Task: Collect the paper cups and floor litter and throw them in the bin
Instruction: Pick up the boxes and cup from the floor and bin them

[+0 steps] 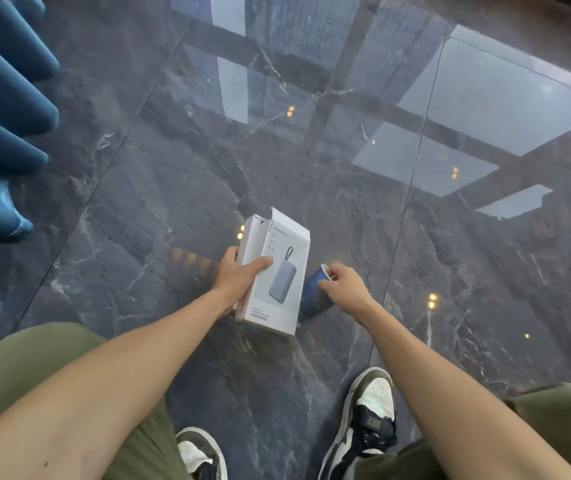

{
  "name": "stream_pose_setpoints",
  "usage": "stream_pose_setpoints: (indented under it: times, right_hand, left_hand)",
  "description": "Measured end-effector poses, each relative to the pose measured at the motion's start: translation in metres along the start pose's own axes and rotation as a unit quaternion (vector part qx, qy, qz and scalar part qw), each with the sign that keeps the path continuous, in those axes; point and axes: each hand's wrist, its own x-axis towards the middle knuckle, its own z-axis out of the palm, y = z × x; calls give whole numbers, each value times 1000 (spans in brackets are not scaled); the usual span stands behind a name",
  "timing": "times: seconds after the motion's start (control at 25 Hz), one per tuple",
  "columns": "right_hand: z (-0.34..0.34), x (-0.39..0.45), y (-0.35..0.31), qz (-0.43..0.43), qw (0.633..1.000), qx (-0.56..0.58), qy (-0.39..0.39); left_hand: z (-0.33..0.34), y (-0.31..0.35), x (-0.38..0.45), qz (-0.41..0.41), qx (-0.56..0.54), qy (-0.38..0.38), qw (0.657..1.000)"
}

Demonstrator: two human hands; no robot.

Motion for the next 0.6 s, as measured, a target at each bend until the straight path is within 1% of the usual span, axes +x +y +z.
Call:
stream_pose_setpoints:
  times: [0.08,0.24,0.32,0.44,0.52,0.6]
  right_hand:
    - [-10,-18,-24,-19,1000,9,2]
    - [-35,-88,-69,-3,999,-42,1]
    - [-52,-141,-100,-12,997,-73,-9]
    - [-78,-223,-150,-31,996,-78,-27]
    - [-96,-286,-187,-44,995,-73,-42]
    - [-109,-339,-212,-60,995,-66,-40]
  left_hand:
    - [-10,10,-28,-20,-34,17,999]
    - [-45,33,-121,-61,-68,43,995]
    - [-72,55,-182,-88,-78,70,991]
    - [-110,96,-269,-114,-90,89,985]
    - [-136,127,-328,-126,-108,90,982]
    - [-153,152,-376,-134,-116,85,980]
